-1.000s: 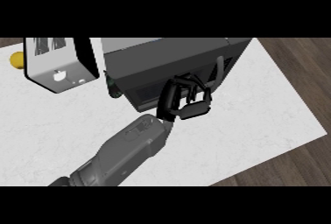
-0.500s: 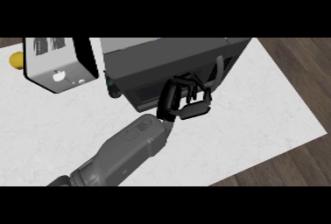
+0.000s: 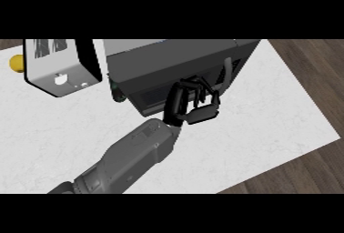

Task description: Pick up the milk, place it into the microwave and close the microwave

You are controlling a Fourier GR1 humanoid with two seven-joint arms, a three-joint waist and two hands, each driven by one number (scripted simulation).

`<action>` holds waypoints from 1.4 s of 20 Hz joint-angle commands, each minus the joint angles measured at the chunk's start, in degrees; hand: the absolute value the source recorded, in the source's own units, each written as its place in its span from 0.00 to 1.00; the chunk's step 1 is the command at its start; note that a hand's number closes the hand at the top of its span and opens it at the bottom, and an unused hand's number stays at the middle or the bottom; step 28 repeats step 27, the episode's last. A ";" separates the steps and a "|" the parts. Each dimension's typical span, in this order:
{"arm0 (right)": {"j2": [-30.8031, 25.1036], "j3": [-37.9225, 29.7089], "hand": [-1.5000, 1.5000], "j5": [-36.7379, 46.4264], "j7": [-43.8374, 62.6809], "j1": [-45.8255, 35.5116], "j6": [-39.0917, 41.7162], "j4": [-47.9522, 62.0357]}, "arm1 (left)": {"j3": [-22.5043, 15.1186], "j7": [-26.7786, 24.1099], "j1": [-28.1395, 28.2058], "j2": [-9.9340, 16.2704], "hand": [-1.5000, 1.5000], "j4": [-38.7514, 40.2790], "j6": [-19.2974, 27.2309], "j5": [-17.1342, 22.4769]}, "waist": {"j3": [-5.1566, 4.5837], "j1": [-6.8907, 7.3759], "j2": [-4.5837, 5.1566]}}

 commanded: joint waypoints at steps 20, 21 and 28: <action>-4.52 -2.17 0.00 -7.08 0.09 -6.14 5.19 12.10 | -0.68 -0.88 -6.17 0.01 1.00 4.81 -1.37 5.17 | -0.03 0.61 1.32; -3.98 -1.94 0.00 -7.13 -0.07 -6.07 5.20 12.66 | -0.87 -1.12 -6.62 0.01 1.00 4.91 -1.24 5.12 | 0.08 0.62 1.37; -6.08 -2.34 0.00 -7.76 0.57 -7.30 6.25 14.65 | -1.27 -1.43 -7.40 0.01 1.00 5.21 -1.35 6.41 | 0.02 0.57 1.16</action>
